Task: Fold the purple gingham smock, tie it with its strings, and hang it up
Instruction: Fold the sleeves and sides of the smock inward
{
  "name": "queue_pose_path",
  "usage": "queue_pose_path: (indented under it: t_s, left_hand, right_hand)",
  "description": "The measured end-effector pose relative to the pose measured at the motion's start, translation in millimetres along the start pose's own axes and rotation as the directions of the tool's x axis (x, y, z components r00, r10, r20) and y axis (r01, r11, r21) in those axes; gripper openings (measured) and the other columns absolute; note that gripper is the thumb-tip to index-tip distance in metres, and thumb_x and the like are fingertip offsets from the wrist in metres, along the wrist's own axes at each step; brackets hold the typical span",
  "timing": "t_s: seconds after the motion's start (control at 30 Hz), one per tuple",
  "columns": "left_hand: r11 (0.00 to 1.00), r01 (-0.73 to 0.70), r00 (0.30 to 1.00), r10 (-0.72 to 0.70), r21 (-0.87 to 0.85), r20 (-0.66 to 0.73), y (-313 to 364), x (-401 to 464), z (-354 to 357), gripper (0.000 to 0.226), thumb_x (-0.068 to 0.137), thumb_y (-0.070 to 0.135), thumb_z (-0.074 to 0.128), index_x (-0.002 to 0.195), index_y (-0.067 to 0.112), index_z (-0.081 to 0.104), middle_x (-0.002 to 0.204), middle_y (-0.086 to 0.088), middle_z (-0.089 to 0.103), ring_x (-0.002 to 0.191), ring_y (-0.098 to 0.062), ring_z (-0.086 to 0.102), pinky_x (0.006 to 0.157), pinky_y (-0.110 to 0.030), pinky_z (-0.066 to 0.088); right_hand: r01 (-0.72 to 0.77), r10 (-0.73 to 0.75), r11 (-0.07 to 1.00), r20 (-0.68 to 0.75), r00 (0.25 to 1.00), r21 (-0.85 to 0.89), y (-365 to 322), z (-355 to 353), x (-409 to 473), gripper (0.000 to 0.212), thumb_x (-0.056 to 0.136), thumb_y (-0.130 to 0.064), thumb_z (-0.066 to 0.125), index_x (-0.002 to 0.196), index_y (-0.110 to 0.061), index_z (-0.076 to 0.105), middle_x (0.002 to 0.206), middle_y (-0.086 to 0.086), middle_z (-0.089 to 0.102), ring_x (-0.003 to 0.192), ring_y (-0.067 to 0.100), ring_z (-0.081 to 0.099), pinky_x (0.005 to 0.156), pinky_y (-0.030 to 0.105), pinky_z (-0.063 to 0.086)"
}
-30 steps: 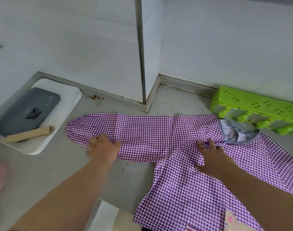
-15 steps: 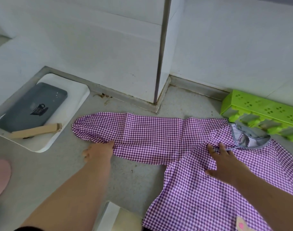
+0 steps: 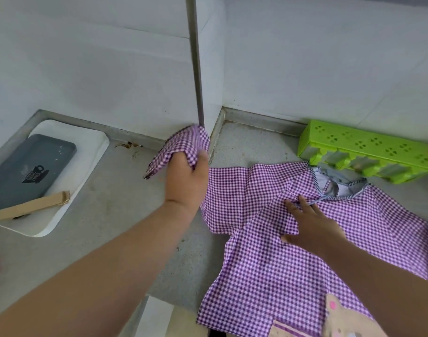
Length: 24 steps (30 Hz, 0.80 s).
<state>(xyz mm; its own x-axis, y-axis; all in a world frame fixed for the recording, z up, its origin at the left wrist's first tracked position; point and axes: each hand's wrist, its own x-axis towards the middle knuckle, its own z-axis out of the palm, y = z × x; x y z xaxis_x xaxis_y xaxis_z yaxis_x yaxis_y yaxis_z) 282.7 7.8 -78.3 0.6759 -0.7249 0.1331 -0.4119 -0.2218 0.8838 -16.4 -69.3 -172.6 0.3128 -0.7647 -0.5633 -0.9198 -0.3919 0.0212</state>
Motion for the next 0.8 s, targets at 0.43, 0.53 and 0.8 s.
queue_pose_path:
  t_s: [0.43, 0.53, 0.8]
  left_hand:
    - [0.444, -0.845, 0.336, 0.008, 0.298, 0.942, -30, -90, 94, 0.082, 0.092, 0.060, 0.068, 0.160, 0.040, 0.027, 0.175, 0.003, 0.001, 0.161, -0.028, 0.005, 0.129, -0.051, 0.002]
    - [0.387, -0.869, 0.319, -0.040, 0.309, 0.947, -38, -93, 97, 0.074, 0.098, 0.049, 0.065, 0.162, 0.036, 0.030, 0.176, 0.000, 0.004, 0.162, -0.028, 0.006, 0.128, -0.046, -0.005]
    - [0.344, -0.917, 0.194, -0.054, 0.201, 0.979, -23, -109, 118, 0.069, 0.101, 0.019, 0.056, 0.164, 0.032, 0.030, 0.177, 0.001, 0.013, 0.163, -0.022, 0.007, 0.129, -0.042, -0.006]
  right_hand:
    - [-0.168, 0.334, 0.593, -0.050, 0.941, 0.787, 80, 2, -16, 0.008, 0.094, -0.015, 0.057, 0.102, -0.015, 0.061, 0.095, 0.010, 0.069, 0.081, 0.027, 0.066, 0.066, 0.034, 0.054]
    - [-0.192, 0.440, 0.118, 0.122, 0.890, 0.974, 99, 6, -19, 0.016, 0.091, -0.013, 0.050, 0.097, -0.013, 0.065, 0.109, 0.020, 0.073, 0.099, 0.037, 0.071, 0.087, 0.054, 0.061]
    - [-0.126, 0.370, -0.441, 0.308, 0.876, 0.889, 110, 2, -29, 0.027, 0.099, -0.029, 0.067, 0.114, -0.006, 0.069, 0.106, 0.009, 0.079, 0.100, 0.029, 0.075, 0.091, 0.046, 0.061]
